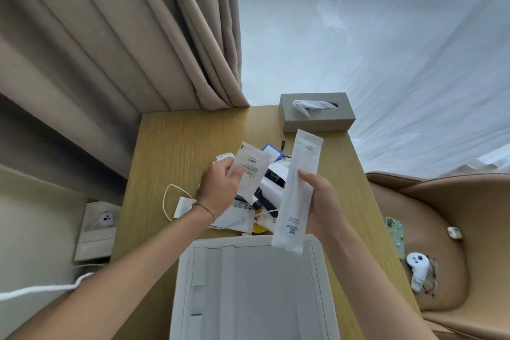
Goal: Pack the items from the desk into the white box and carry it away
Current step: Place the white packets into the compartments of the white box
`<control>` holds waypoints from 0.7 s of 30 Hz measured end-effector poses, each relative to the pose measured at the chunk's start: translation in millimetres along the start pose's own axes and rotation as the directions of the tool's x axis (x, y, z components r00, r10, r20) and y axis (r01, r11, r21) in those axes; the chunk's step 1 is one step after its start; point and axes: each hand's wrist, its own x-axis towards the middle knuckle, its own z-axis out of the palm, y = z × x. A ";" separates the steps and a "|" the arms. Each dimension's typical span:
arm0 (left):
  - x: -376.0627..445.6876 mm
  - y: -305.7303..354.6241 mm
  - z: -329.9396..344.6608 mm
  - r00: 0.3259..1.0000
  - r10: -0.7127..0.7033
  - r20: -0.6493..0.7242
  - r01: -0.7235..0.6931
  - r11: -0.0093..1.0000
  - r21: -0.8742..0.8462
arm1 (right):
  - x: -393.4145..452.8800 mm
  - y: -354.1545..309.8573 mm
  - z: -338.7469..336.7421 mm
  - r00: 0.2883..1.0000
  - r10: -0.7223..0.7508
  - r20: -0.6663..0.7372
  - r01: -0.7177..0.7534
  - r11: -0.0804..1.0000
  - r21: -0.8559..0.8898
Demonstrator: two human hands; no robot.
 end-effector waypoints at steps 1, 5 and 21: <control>-8.1 -0.5 -4.3 0.998 -0.055 -0.005 0.054 0.995 -0.078 | -7.5 5.3 3.7 1.000 -0.021 0.018 0.022 0.999 -0.035; -41.8 -2.2 -18.4 0.982 -0.187 -0.014 0.171 0.926 -0.337 | -35.5 33.1 12.3 0.996 -0.073 0.042 0.078 0.986 -0.147; -136.0 -35.8 -63.2 0.950 -0.297 -0.094 0.213 0.839 -0.501 | -67.4 152.6 -9.2 0.993 0.112 -0.025 -0.104 0.778 -0.620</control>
